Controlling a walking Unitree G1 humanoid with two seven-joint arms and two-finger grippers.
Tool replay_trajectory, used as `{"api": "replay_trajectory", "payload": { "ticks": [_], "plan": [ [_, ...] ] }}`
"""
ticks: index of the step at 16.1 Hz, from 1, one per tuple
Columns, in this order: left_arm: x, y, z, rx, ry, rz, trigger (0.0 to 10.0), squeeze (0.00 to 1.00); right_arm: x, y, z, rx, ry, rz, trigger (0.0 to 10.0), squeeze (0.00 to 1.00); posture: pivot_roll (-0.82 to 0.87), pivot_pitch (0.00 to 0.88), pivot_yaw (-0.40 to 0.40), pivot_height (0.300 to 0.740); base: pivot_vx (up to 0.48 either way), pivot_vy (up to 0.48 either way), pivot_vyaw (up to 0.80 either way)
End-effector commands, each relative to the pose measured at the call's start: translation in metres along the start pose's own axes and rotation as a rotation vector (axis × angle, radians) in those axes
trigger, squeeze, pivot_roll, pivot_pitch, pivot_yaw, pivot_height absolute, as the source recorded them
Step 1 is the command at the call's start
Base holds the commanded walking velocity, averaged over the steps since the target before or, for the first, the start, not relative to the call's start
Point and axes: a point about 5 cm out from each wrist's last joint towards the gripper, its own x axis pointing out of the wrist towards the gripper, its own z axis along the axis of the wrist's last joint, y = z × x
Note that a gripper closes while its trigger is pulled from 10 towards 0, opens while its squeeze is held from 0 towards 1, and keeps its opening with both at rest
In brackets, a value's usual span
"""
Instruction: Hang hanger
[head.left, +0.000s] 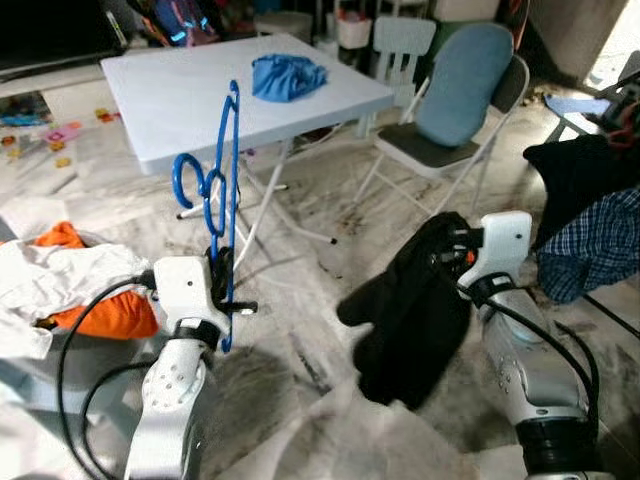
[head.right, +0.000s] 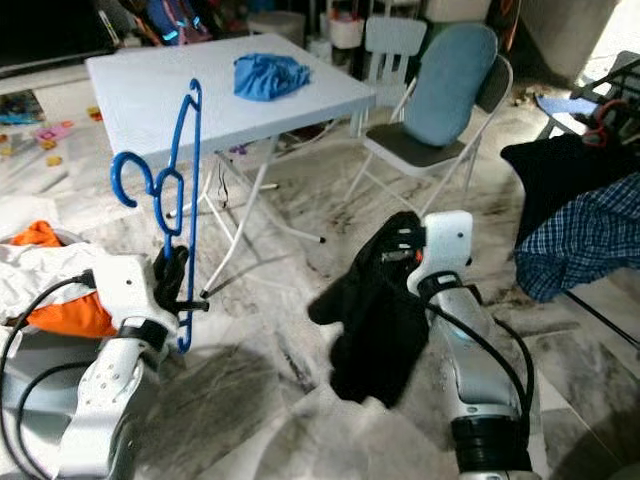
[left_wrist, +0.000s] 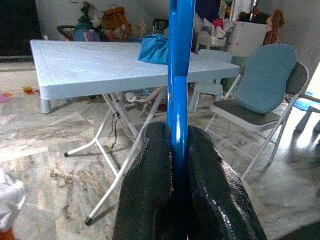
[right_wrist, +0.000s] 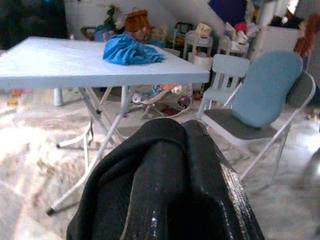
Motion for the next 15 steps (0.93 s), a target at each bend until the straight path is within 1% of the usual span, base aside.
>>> {"api": "replay_trajectory", "payload": {
  "ticks": [1, 2, 3, 6, 8, 9, 10, 11, 14, 15],
  "plan": [
    [0.003, -0.003, 0.003, 0.0, -0.017, -0.009, 10.0, 0.0, 0.004, 0.003, 0.013, -0.042, -0.057, 0.012, 10.0, 0.0, -0.09, 0.0, 0.014, 0.74, 0.409, 0.0, 0.0],
    [0.004, -0.002, 0.004, 0.002, -0.022, -0.008, 10.0, 0.0, 0.006, 0.007, 0.013, 0.022, -0.049, 0.038, 10.0, 0.0, -0.09, 0.0, 0.013, 0.74, 0.42, 0.0, 0.0],
    [0.006, 0.0, 0.005, 0.004, -0.028, 0.0, 10.0, 0.0, 0.007, 0.011, 0.015, 0.056, -0.046, 0.062, 10.0, 0.0, -0.08, 0.0, 0.012, 0.74, 0.424, 0.0, 0.0],
    [0.007, 0.002, 0.006, 0.011, -0.033, 0.011, 10.0, 0.0, 0.009, 0.017, 0.015, 0.028, -0.035, 0.103, 10.0, 0.0, -0.08, 0.0, 0.01, 0.74, 0.439, 0.0, 0.0],
    [0.008, 0.003, 0.006, 0.012, -0.033, 0.015, 10.0, 0.0, 0.01, 0.025, 0.013, -0.018, -0.01, 0.142, 10.0, 0.0, -0.08, 0.0, 0.012, 0.74, 0.454, 0.0, 0.0],
    [0.008, 0.003, 0.006, 0.012, -0.033, 0.017, 10.0, 0.0, 0.007, 0.031, 0.011, -0.011, 0.001, 0.199, 10.0, 0.0, -0.08, 0.0, 0.012, 0.74, 0.458, 0.0, 0.0],
    [0.009, 0.003, 0.006, 0.012, -0.033, 0.018, 10.0, 0.0, 0.007, 0.032, 0.012, -0.001, -0.003, 0.209, 10.0, 0.0, -0.08, 0.0, 0.011, 0.74, 0.465, 0.0, 0.0],
    [0.009, 0.003, 0.006, 0.013, -0.034, 0.019, 10.0, 0.0, 0.007, 0.032, 0.011, 0.049, 0.002, 0.201, 10.0, 0.0, -0.08, 0.0, 0.01, 0.74, 0.465, 0.0, 0.0],
    [0.011, 0.003, 0.006, 0.012, -0.036, 0.029, 10.0, 0.0, 0.009, 0.029, 0.014, 0.042, -0.011, 0.192, 10.0, 0.0, -0.08, 0.0, 0.008, 0.74, 0.469, 0.0, 0.0],
    [0.011, 0.003, 0.006, 0.012, -0.036, 0.032, 10.0, 0.0, 0.01, 0.027, 0.015, 0.04, -0.016, 0.192, 10.0, 0.0, -0.09, 0.0, 0.007, 0.74, 0.469, 0.0, 0.55]
  ]
}}
